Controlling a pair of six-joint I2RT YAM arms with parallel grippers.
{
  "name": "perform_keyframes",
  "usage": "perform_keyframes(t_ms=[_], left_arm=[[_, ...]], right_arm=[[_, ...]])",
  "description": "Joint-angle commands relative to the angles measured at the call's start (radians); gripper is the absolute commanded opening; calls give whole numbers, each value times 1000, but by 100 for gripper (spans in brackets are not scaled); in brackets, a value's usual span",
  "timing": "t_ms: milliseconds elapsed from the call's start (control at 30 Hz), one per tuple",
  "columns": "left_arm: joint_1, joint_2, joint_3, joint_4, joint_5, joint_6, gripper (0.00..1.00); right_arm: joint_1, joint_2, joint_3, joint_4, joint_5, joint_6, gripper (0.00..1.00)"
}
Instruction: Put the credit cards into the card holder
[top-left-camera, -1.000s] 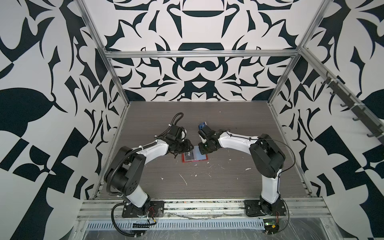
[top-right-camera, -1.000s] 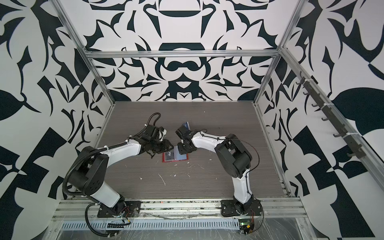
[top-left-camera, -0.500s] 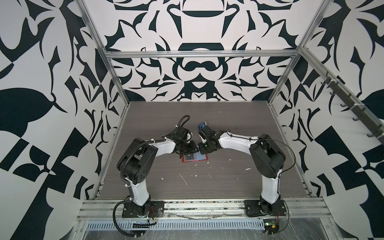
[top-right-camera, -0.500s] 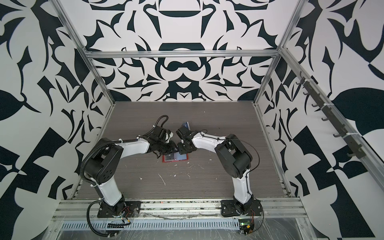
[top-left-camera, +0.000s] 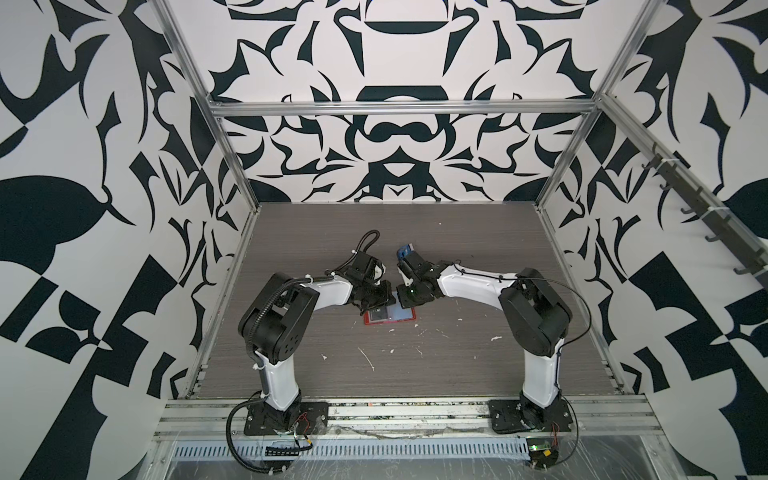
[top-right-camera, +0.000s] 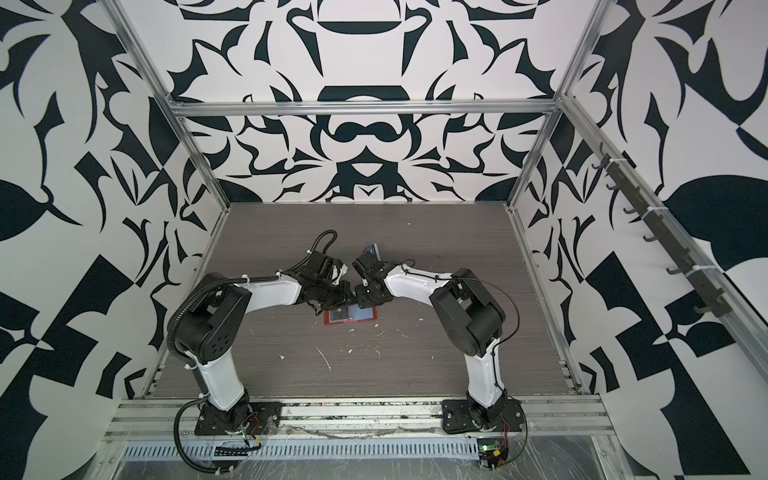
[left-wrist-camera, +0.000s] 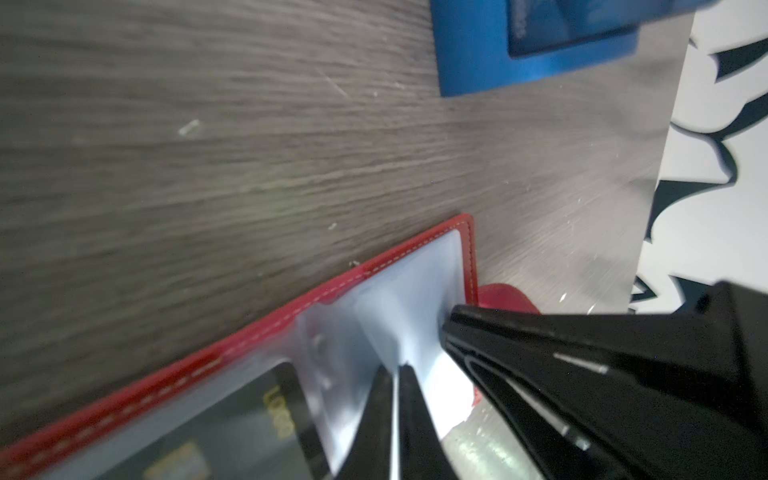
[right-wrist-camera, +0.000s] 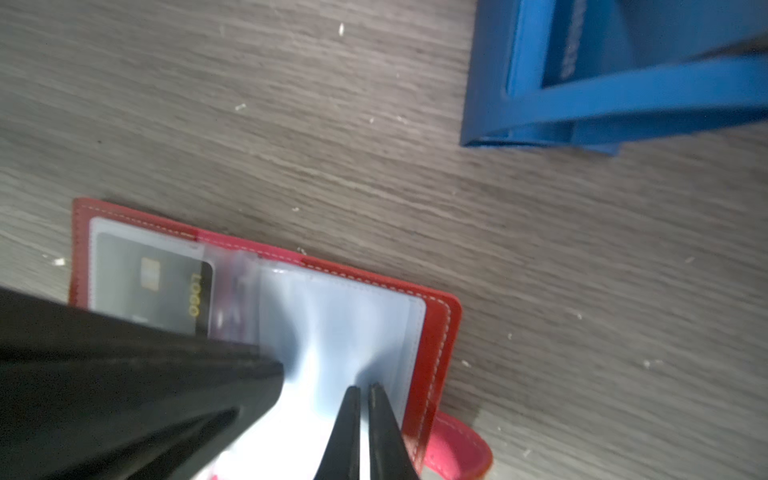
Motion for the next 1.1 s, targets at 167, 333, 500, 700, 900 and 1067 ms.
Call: perform_keyframes(t_ms=[167,333,500,700,900,1067], left_arm=[[-2,-52,-20,0,-32,6,0],[-2,-84,-30,-14,-58,14,0],[-3,-86,-32,-11,-61,15,0],[-2,-83,-32,-9,-58,15,0],[-3,-76,-32,-7,-55,14,0],[-2,-109,-42,-16,-89,15,17]], right_arm=[[-8,-109,-87,24,55,44,10],[-22,-133,-112,49,46,55,10],[-23,-115,-101,44,22,55,10],[-23,-102,-95,80,-60,46,10],[-23,-98,-101,142,-137,60,11],[-21,-97,-106,192,-197,66,13]])
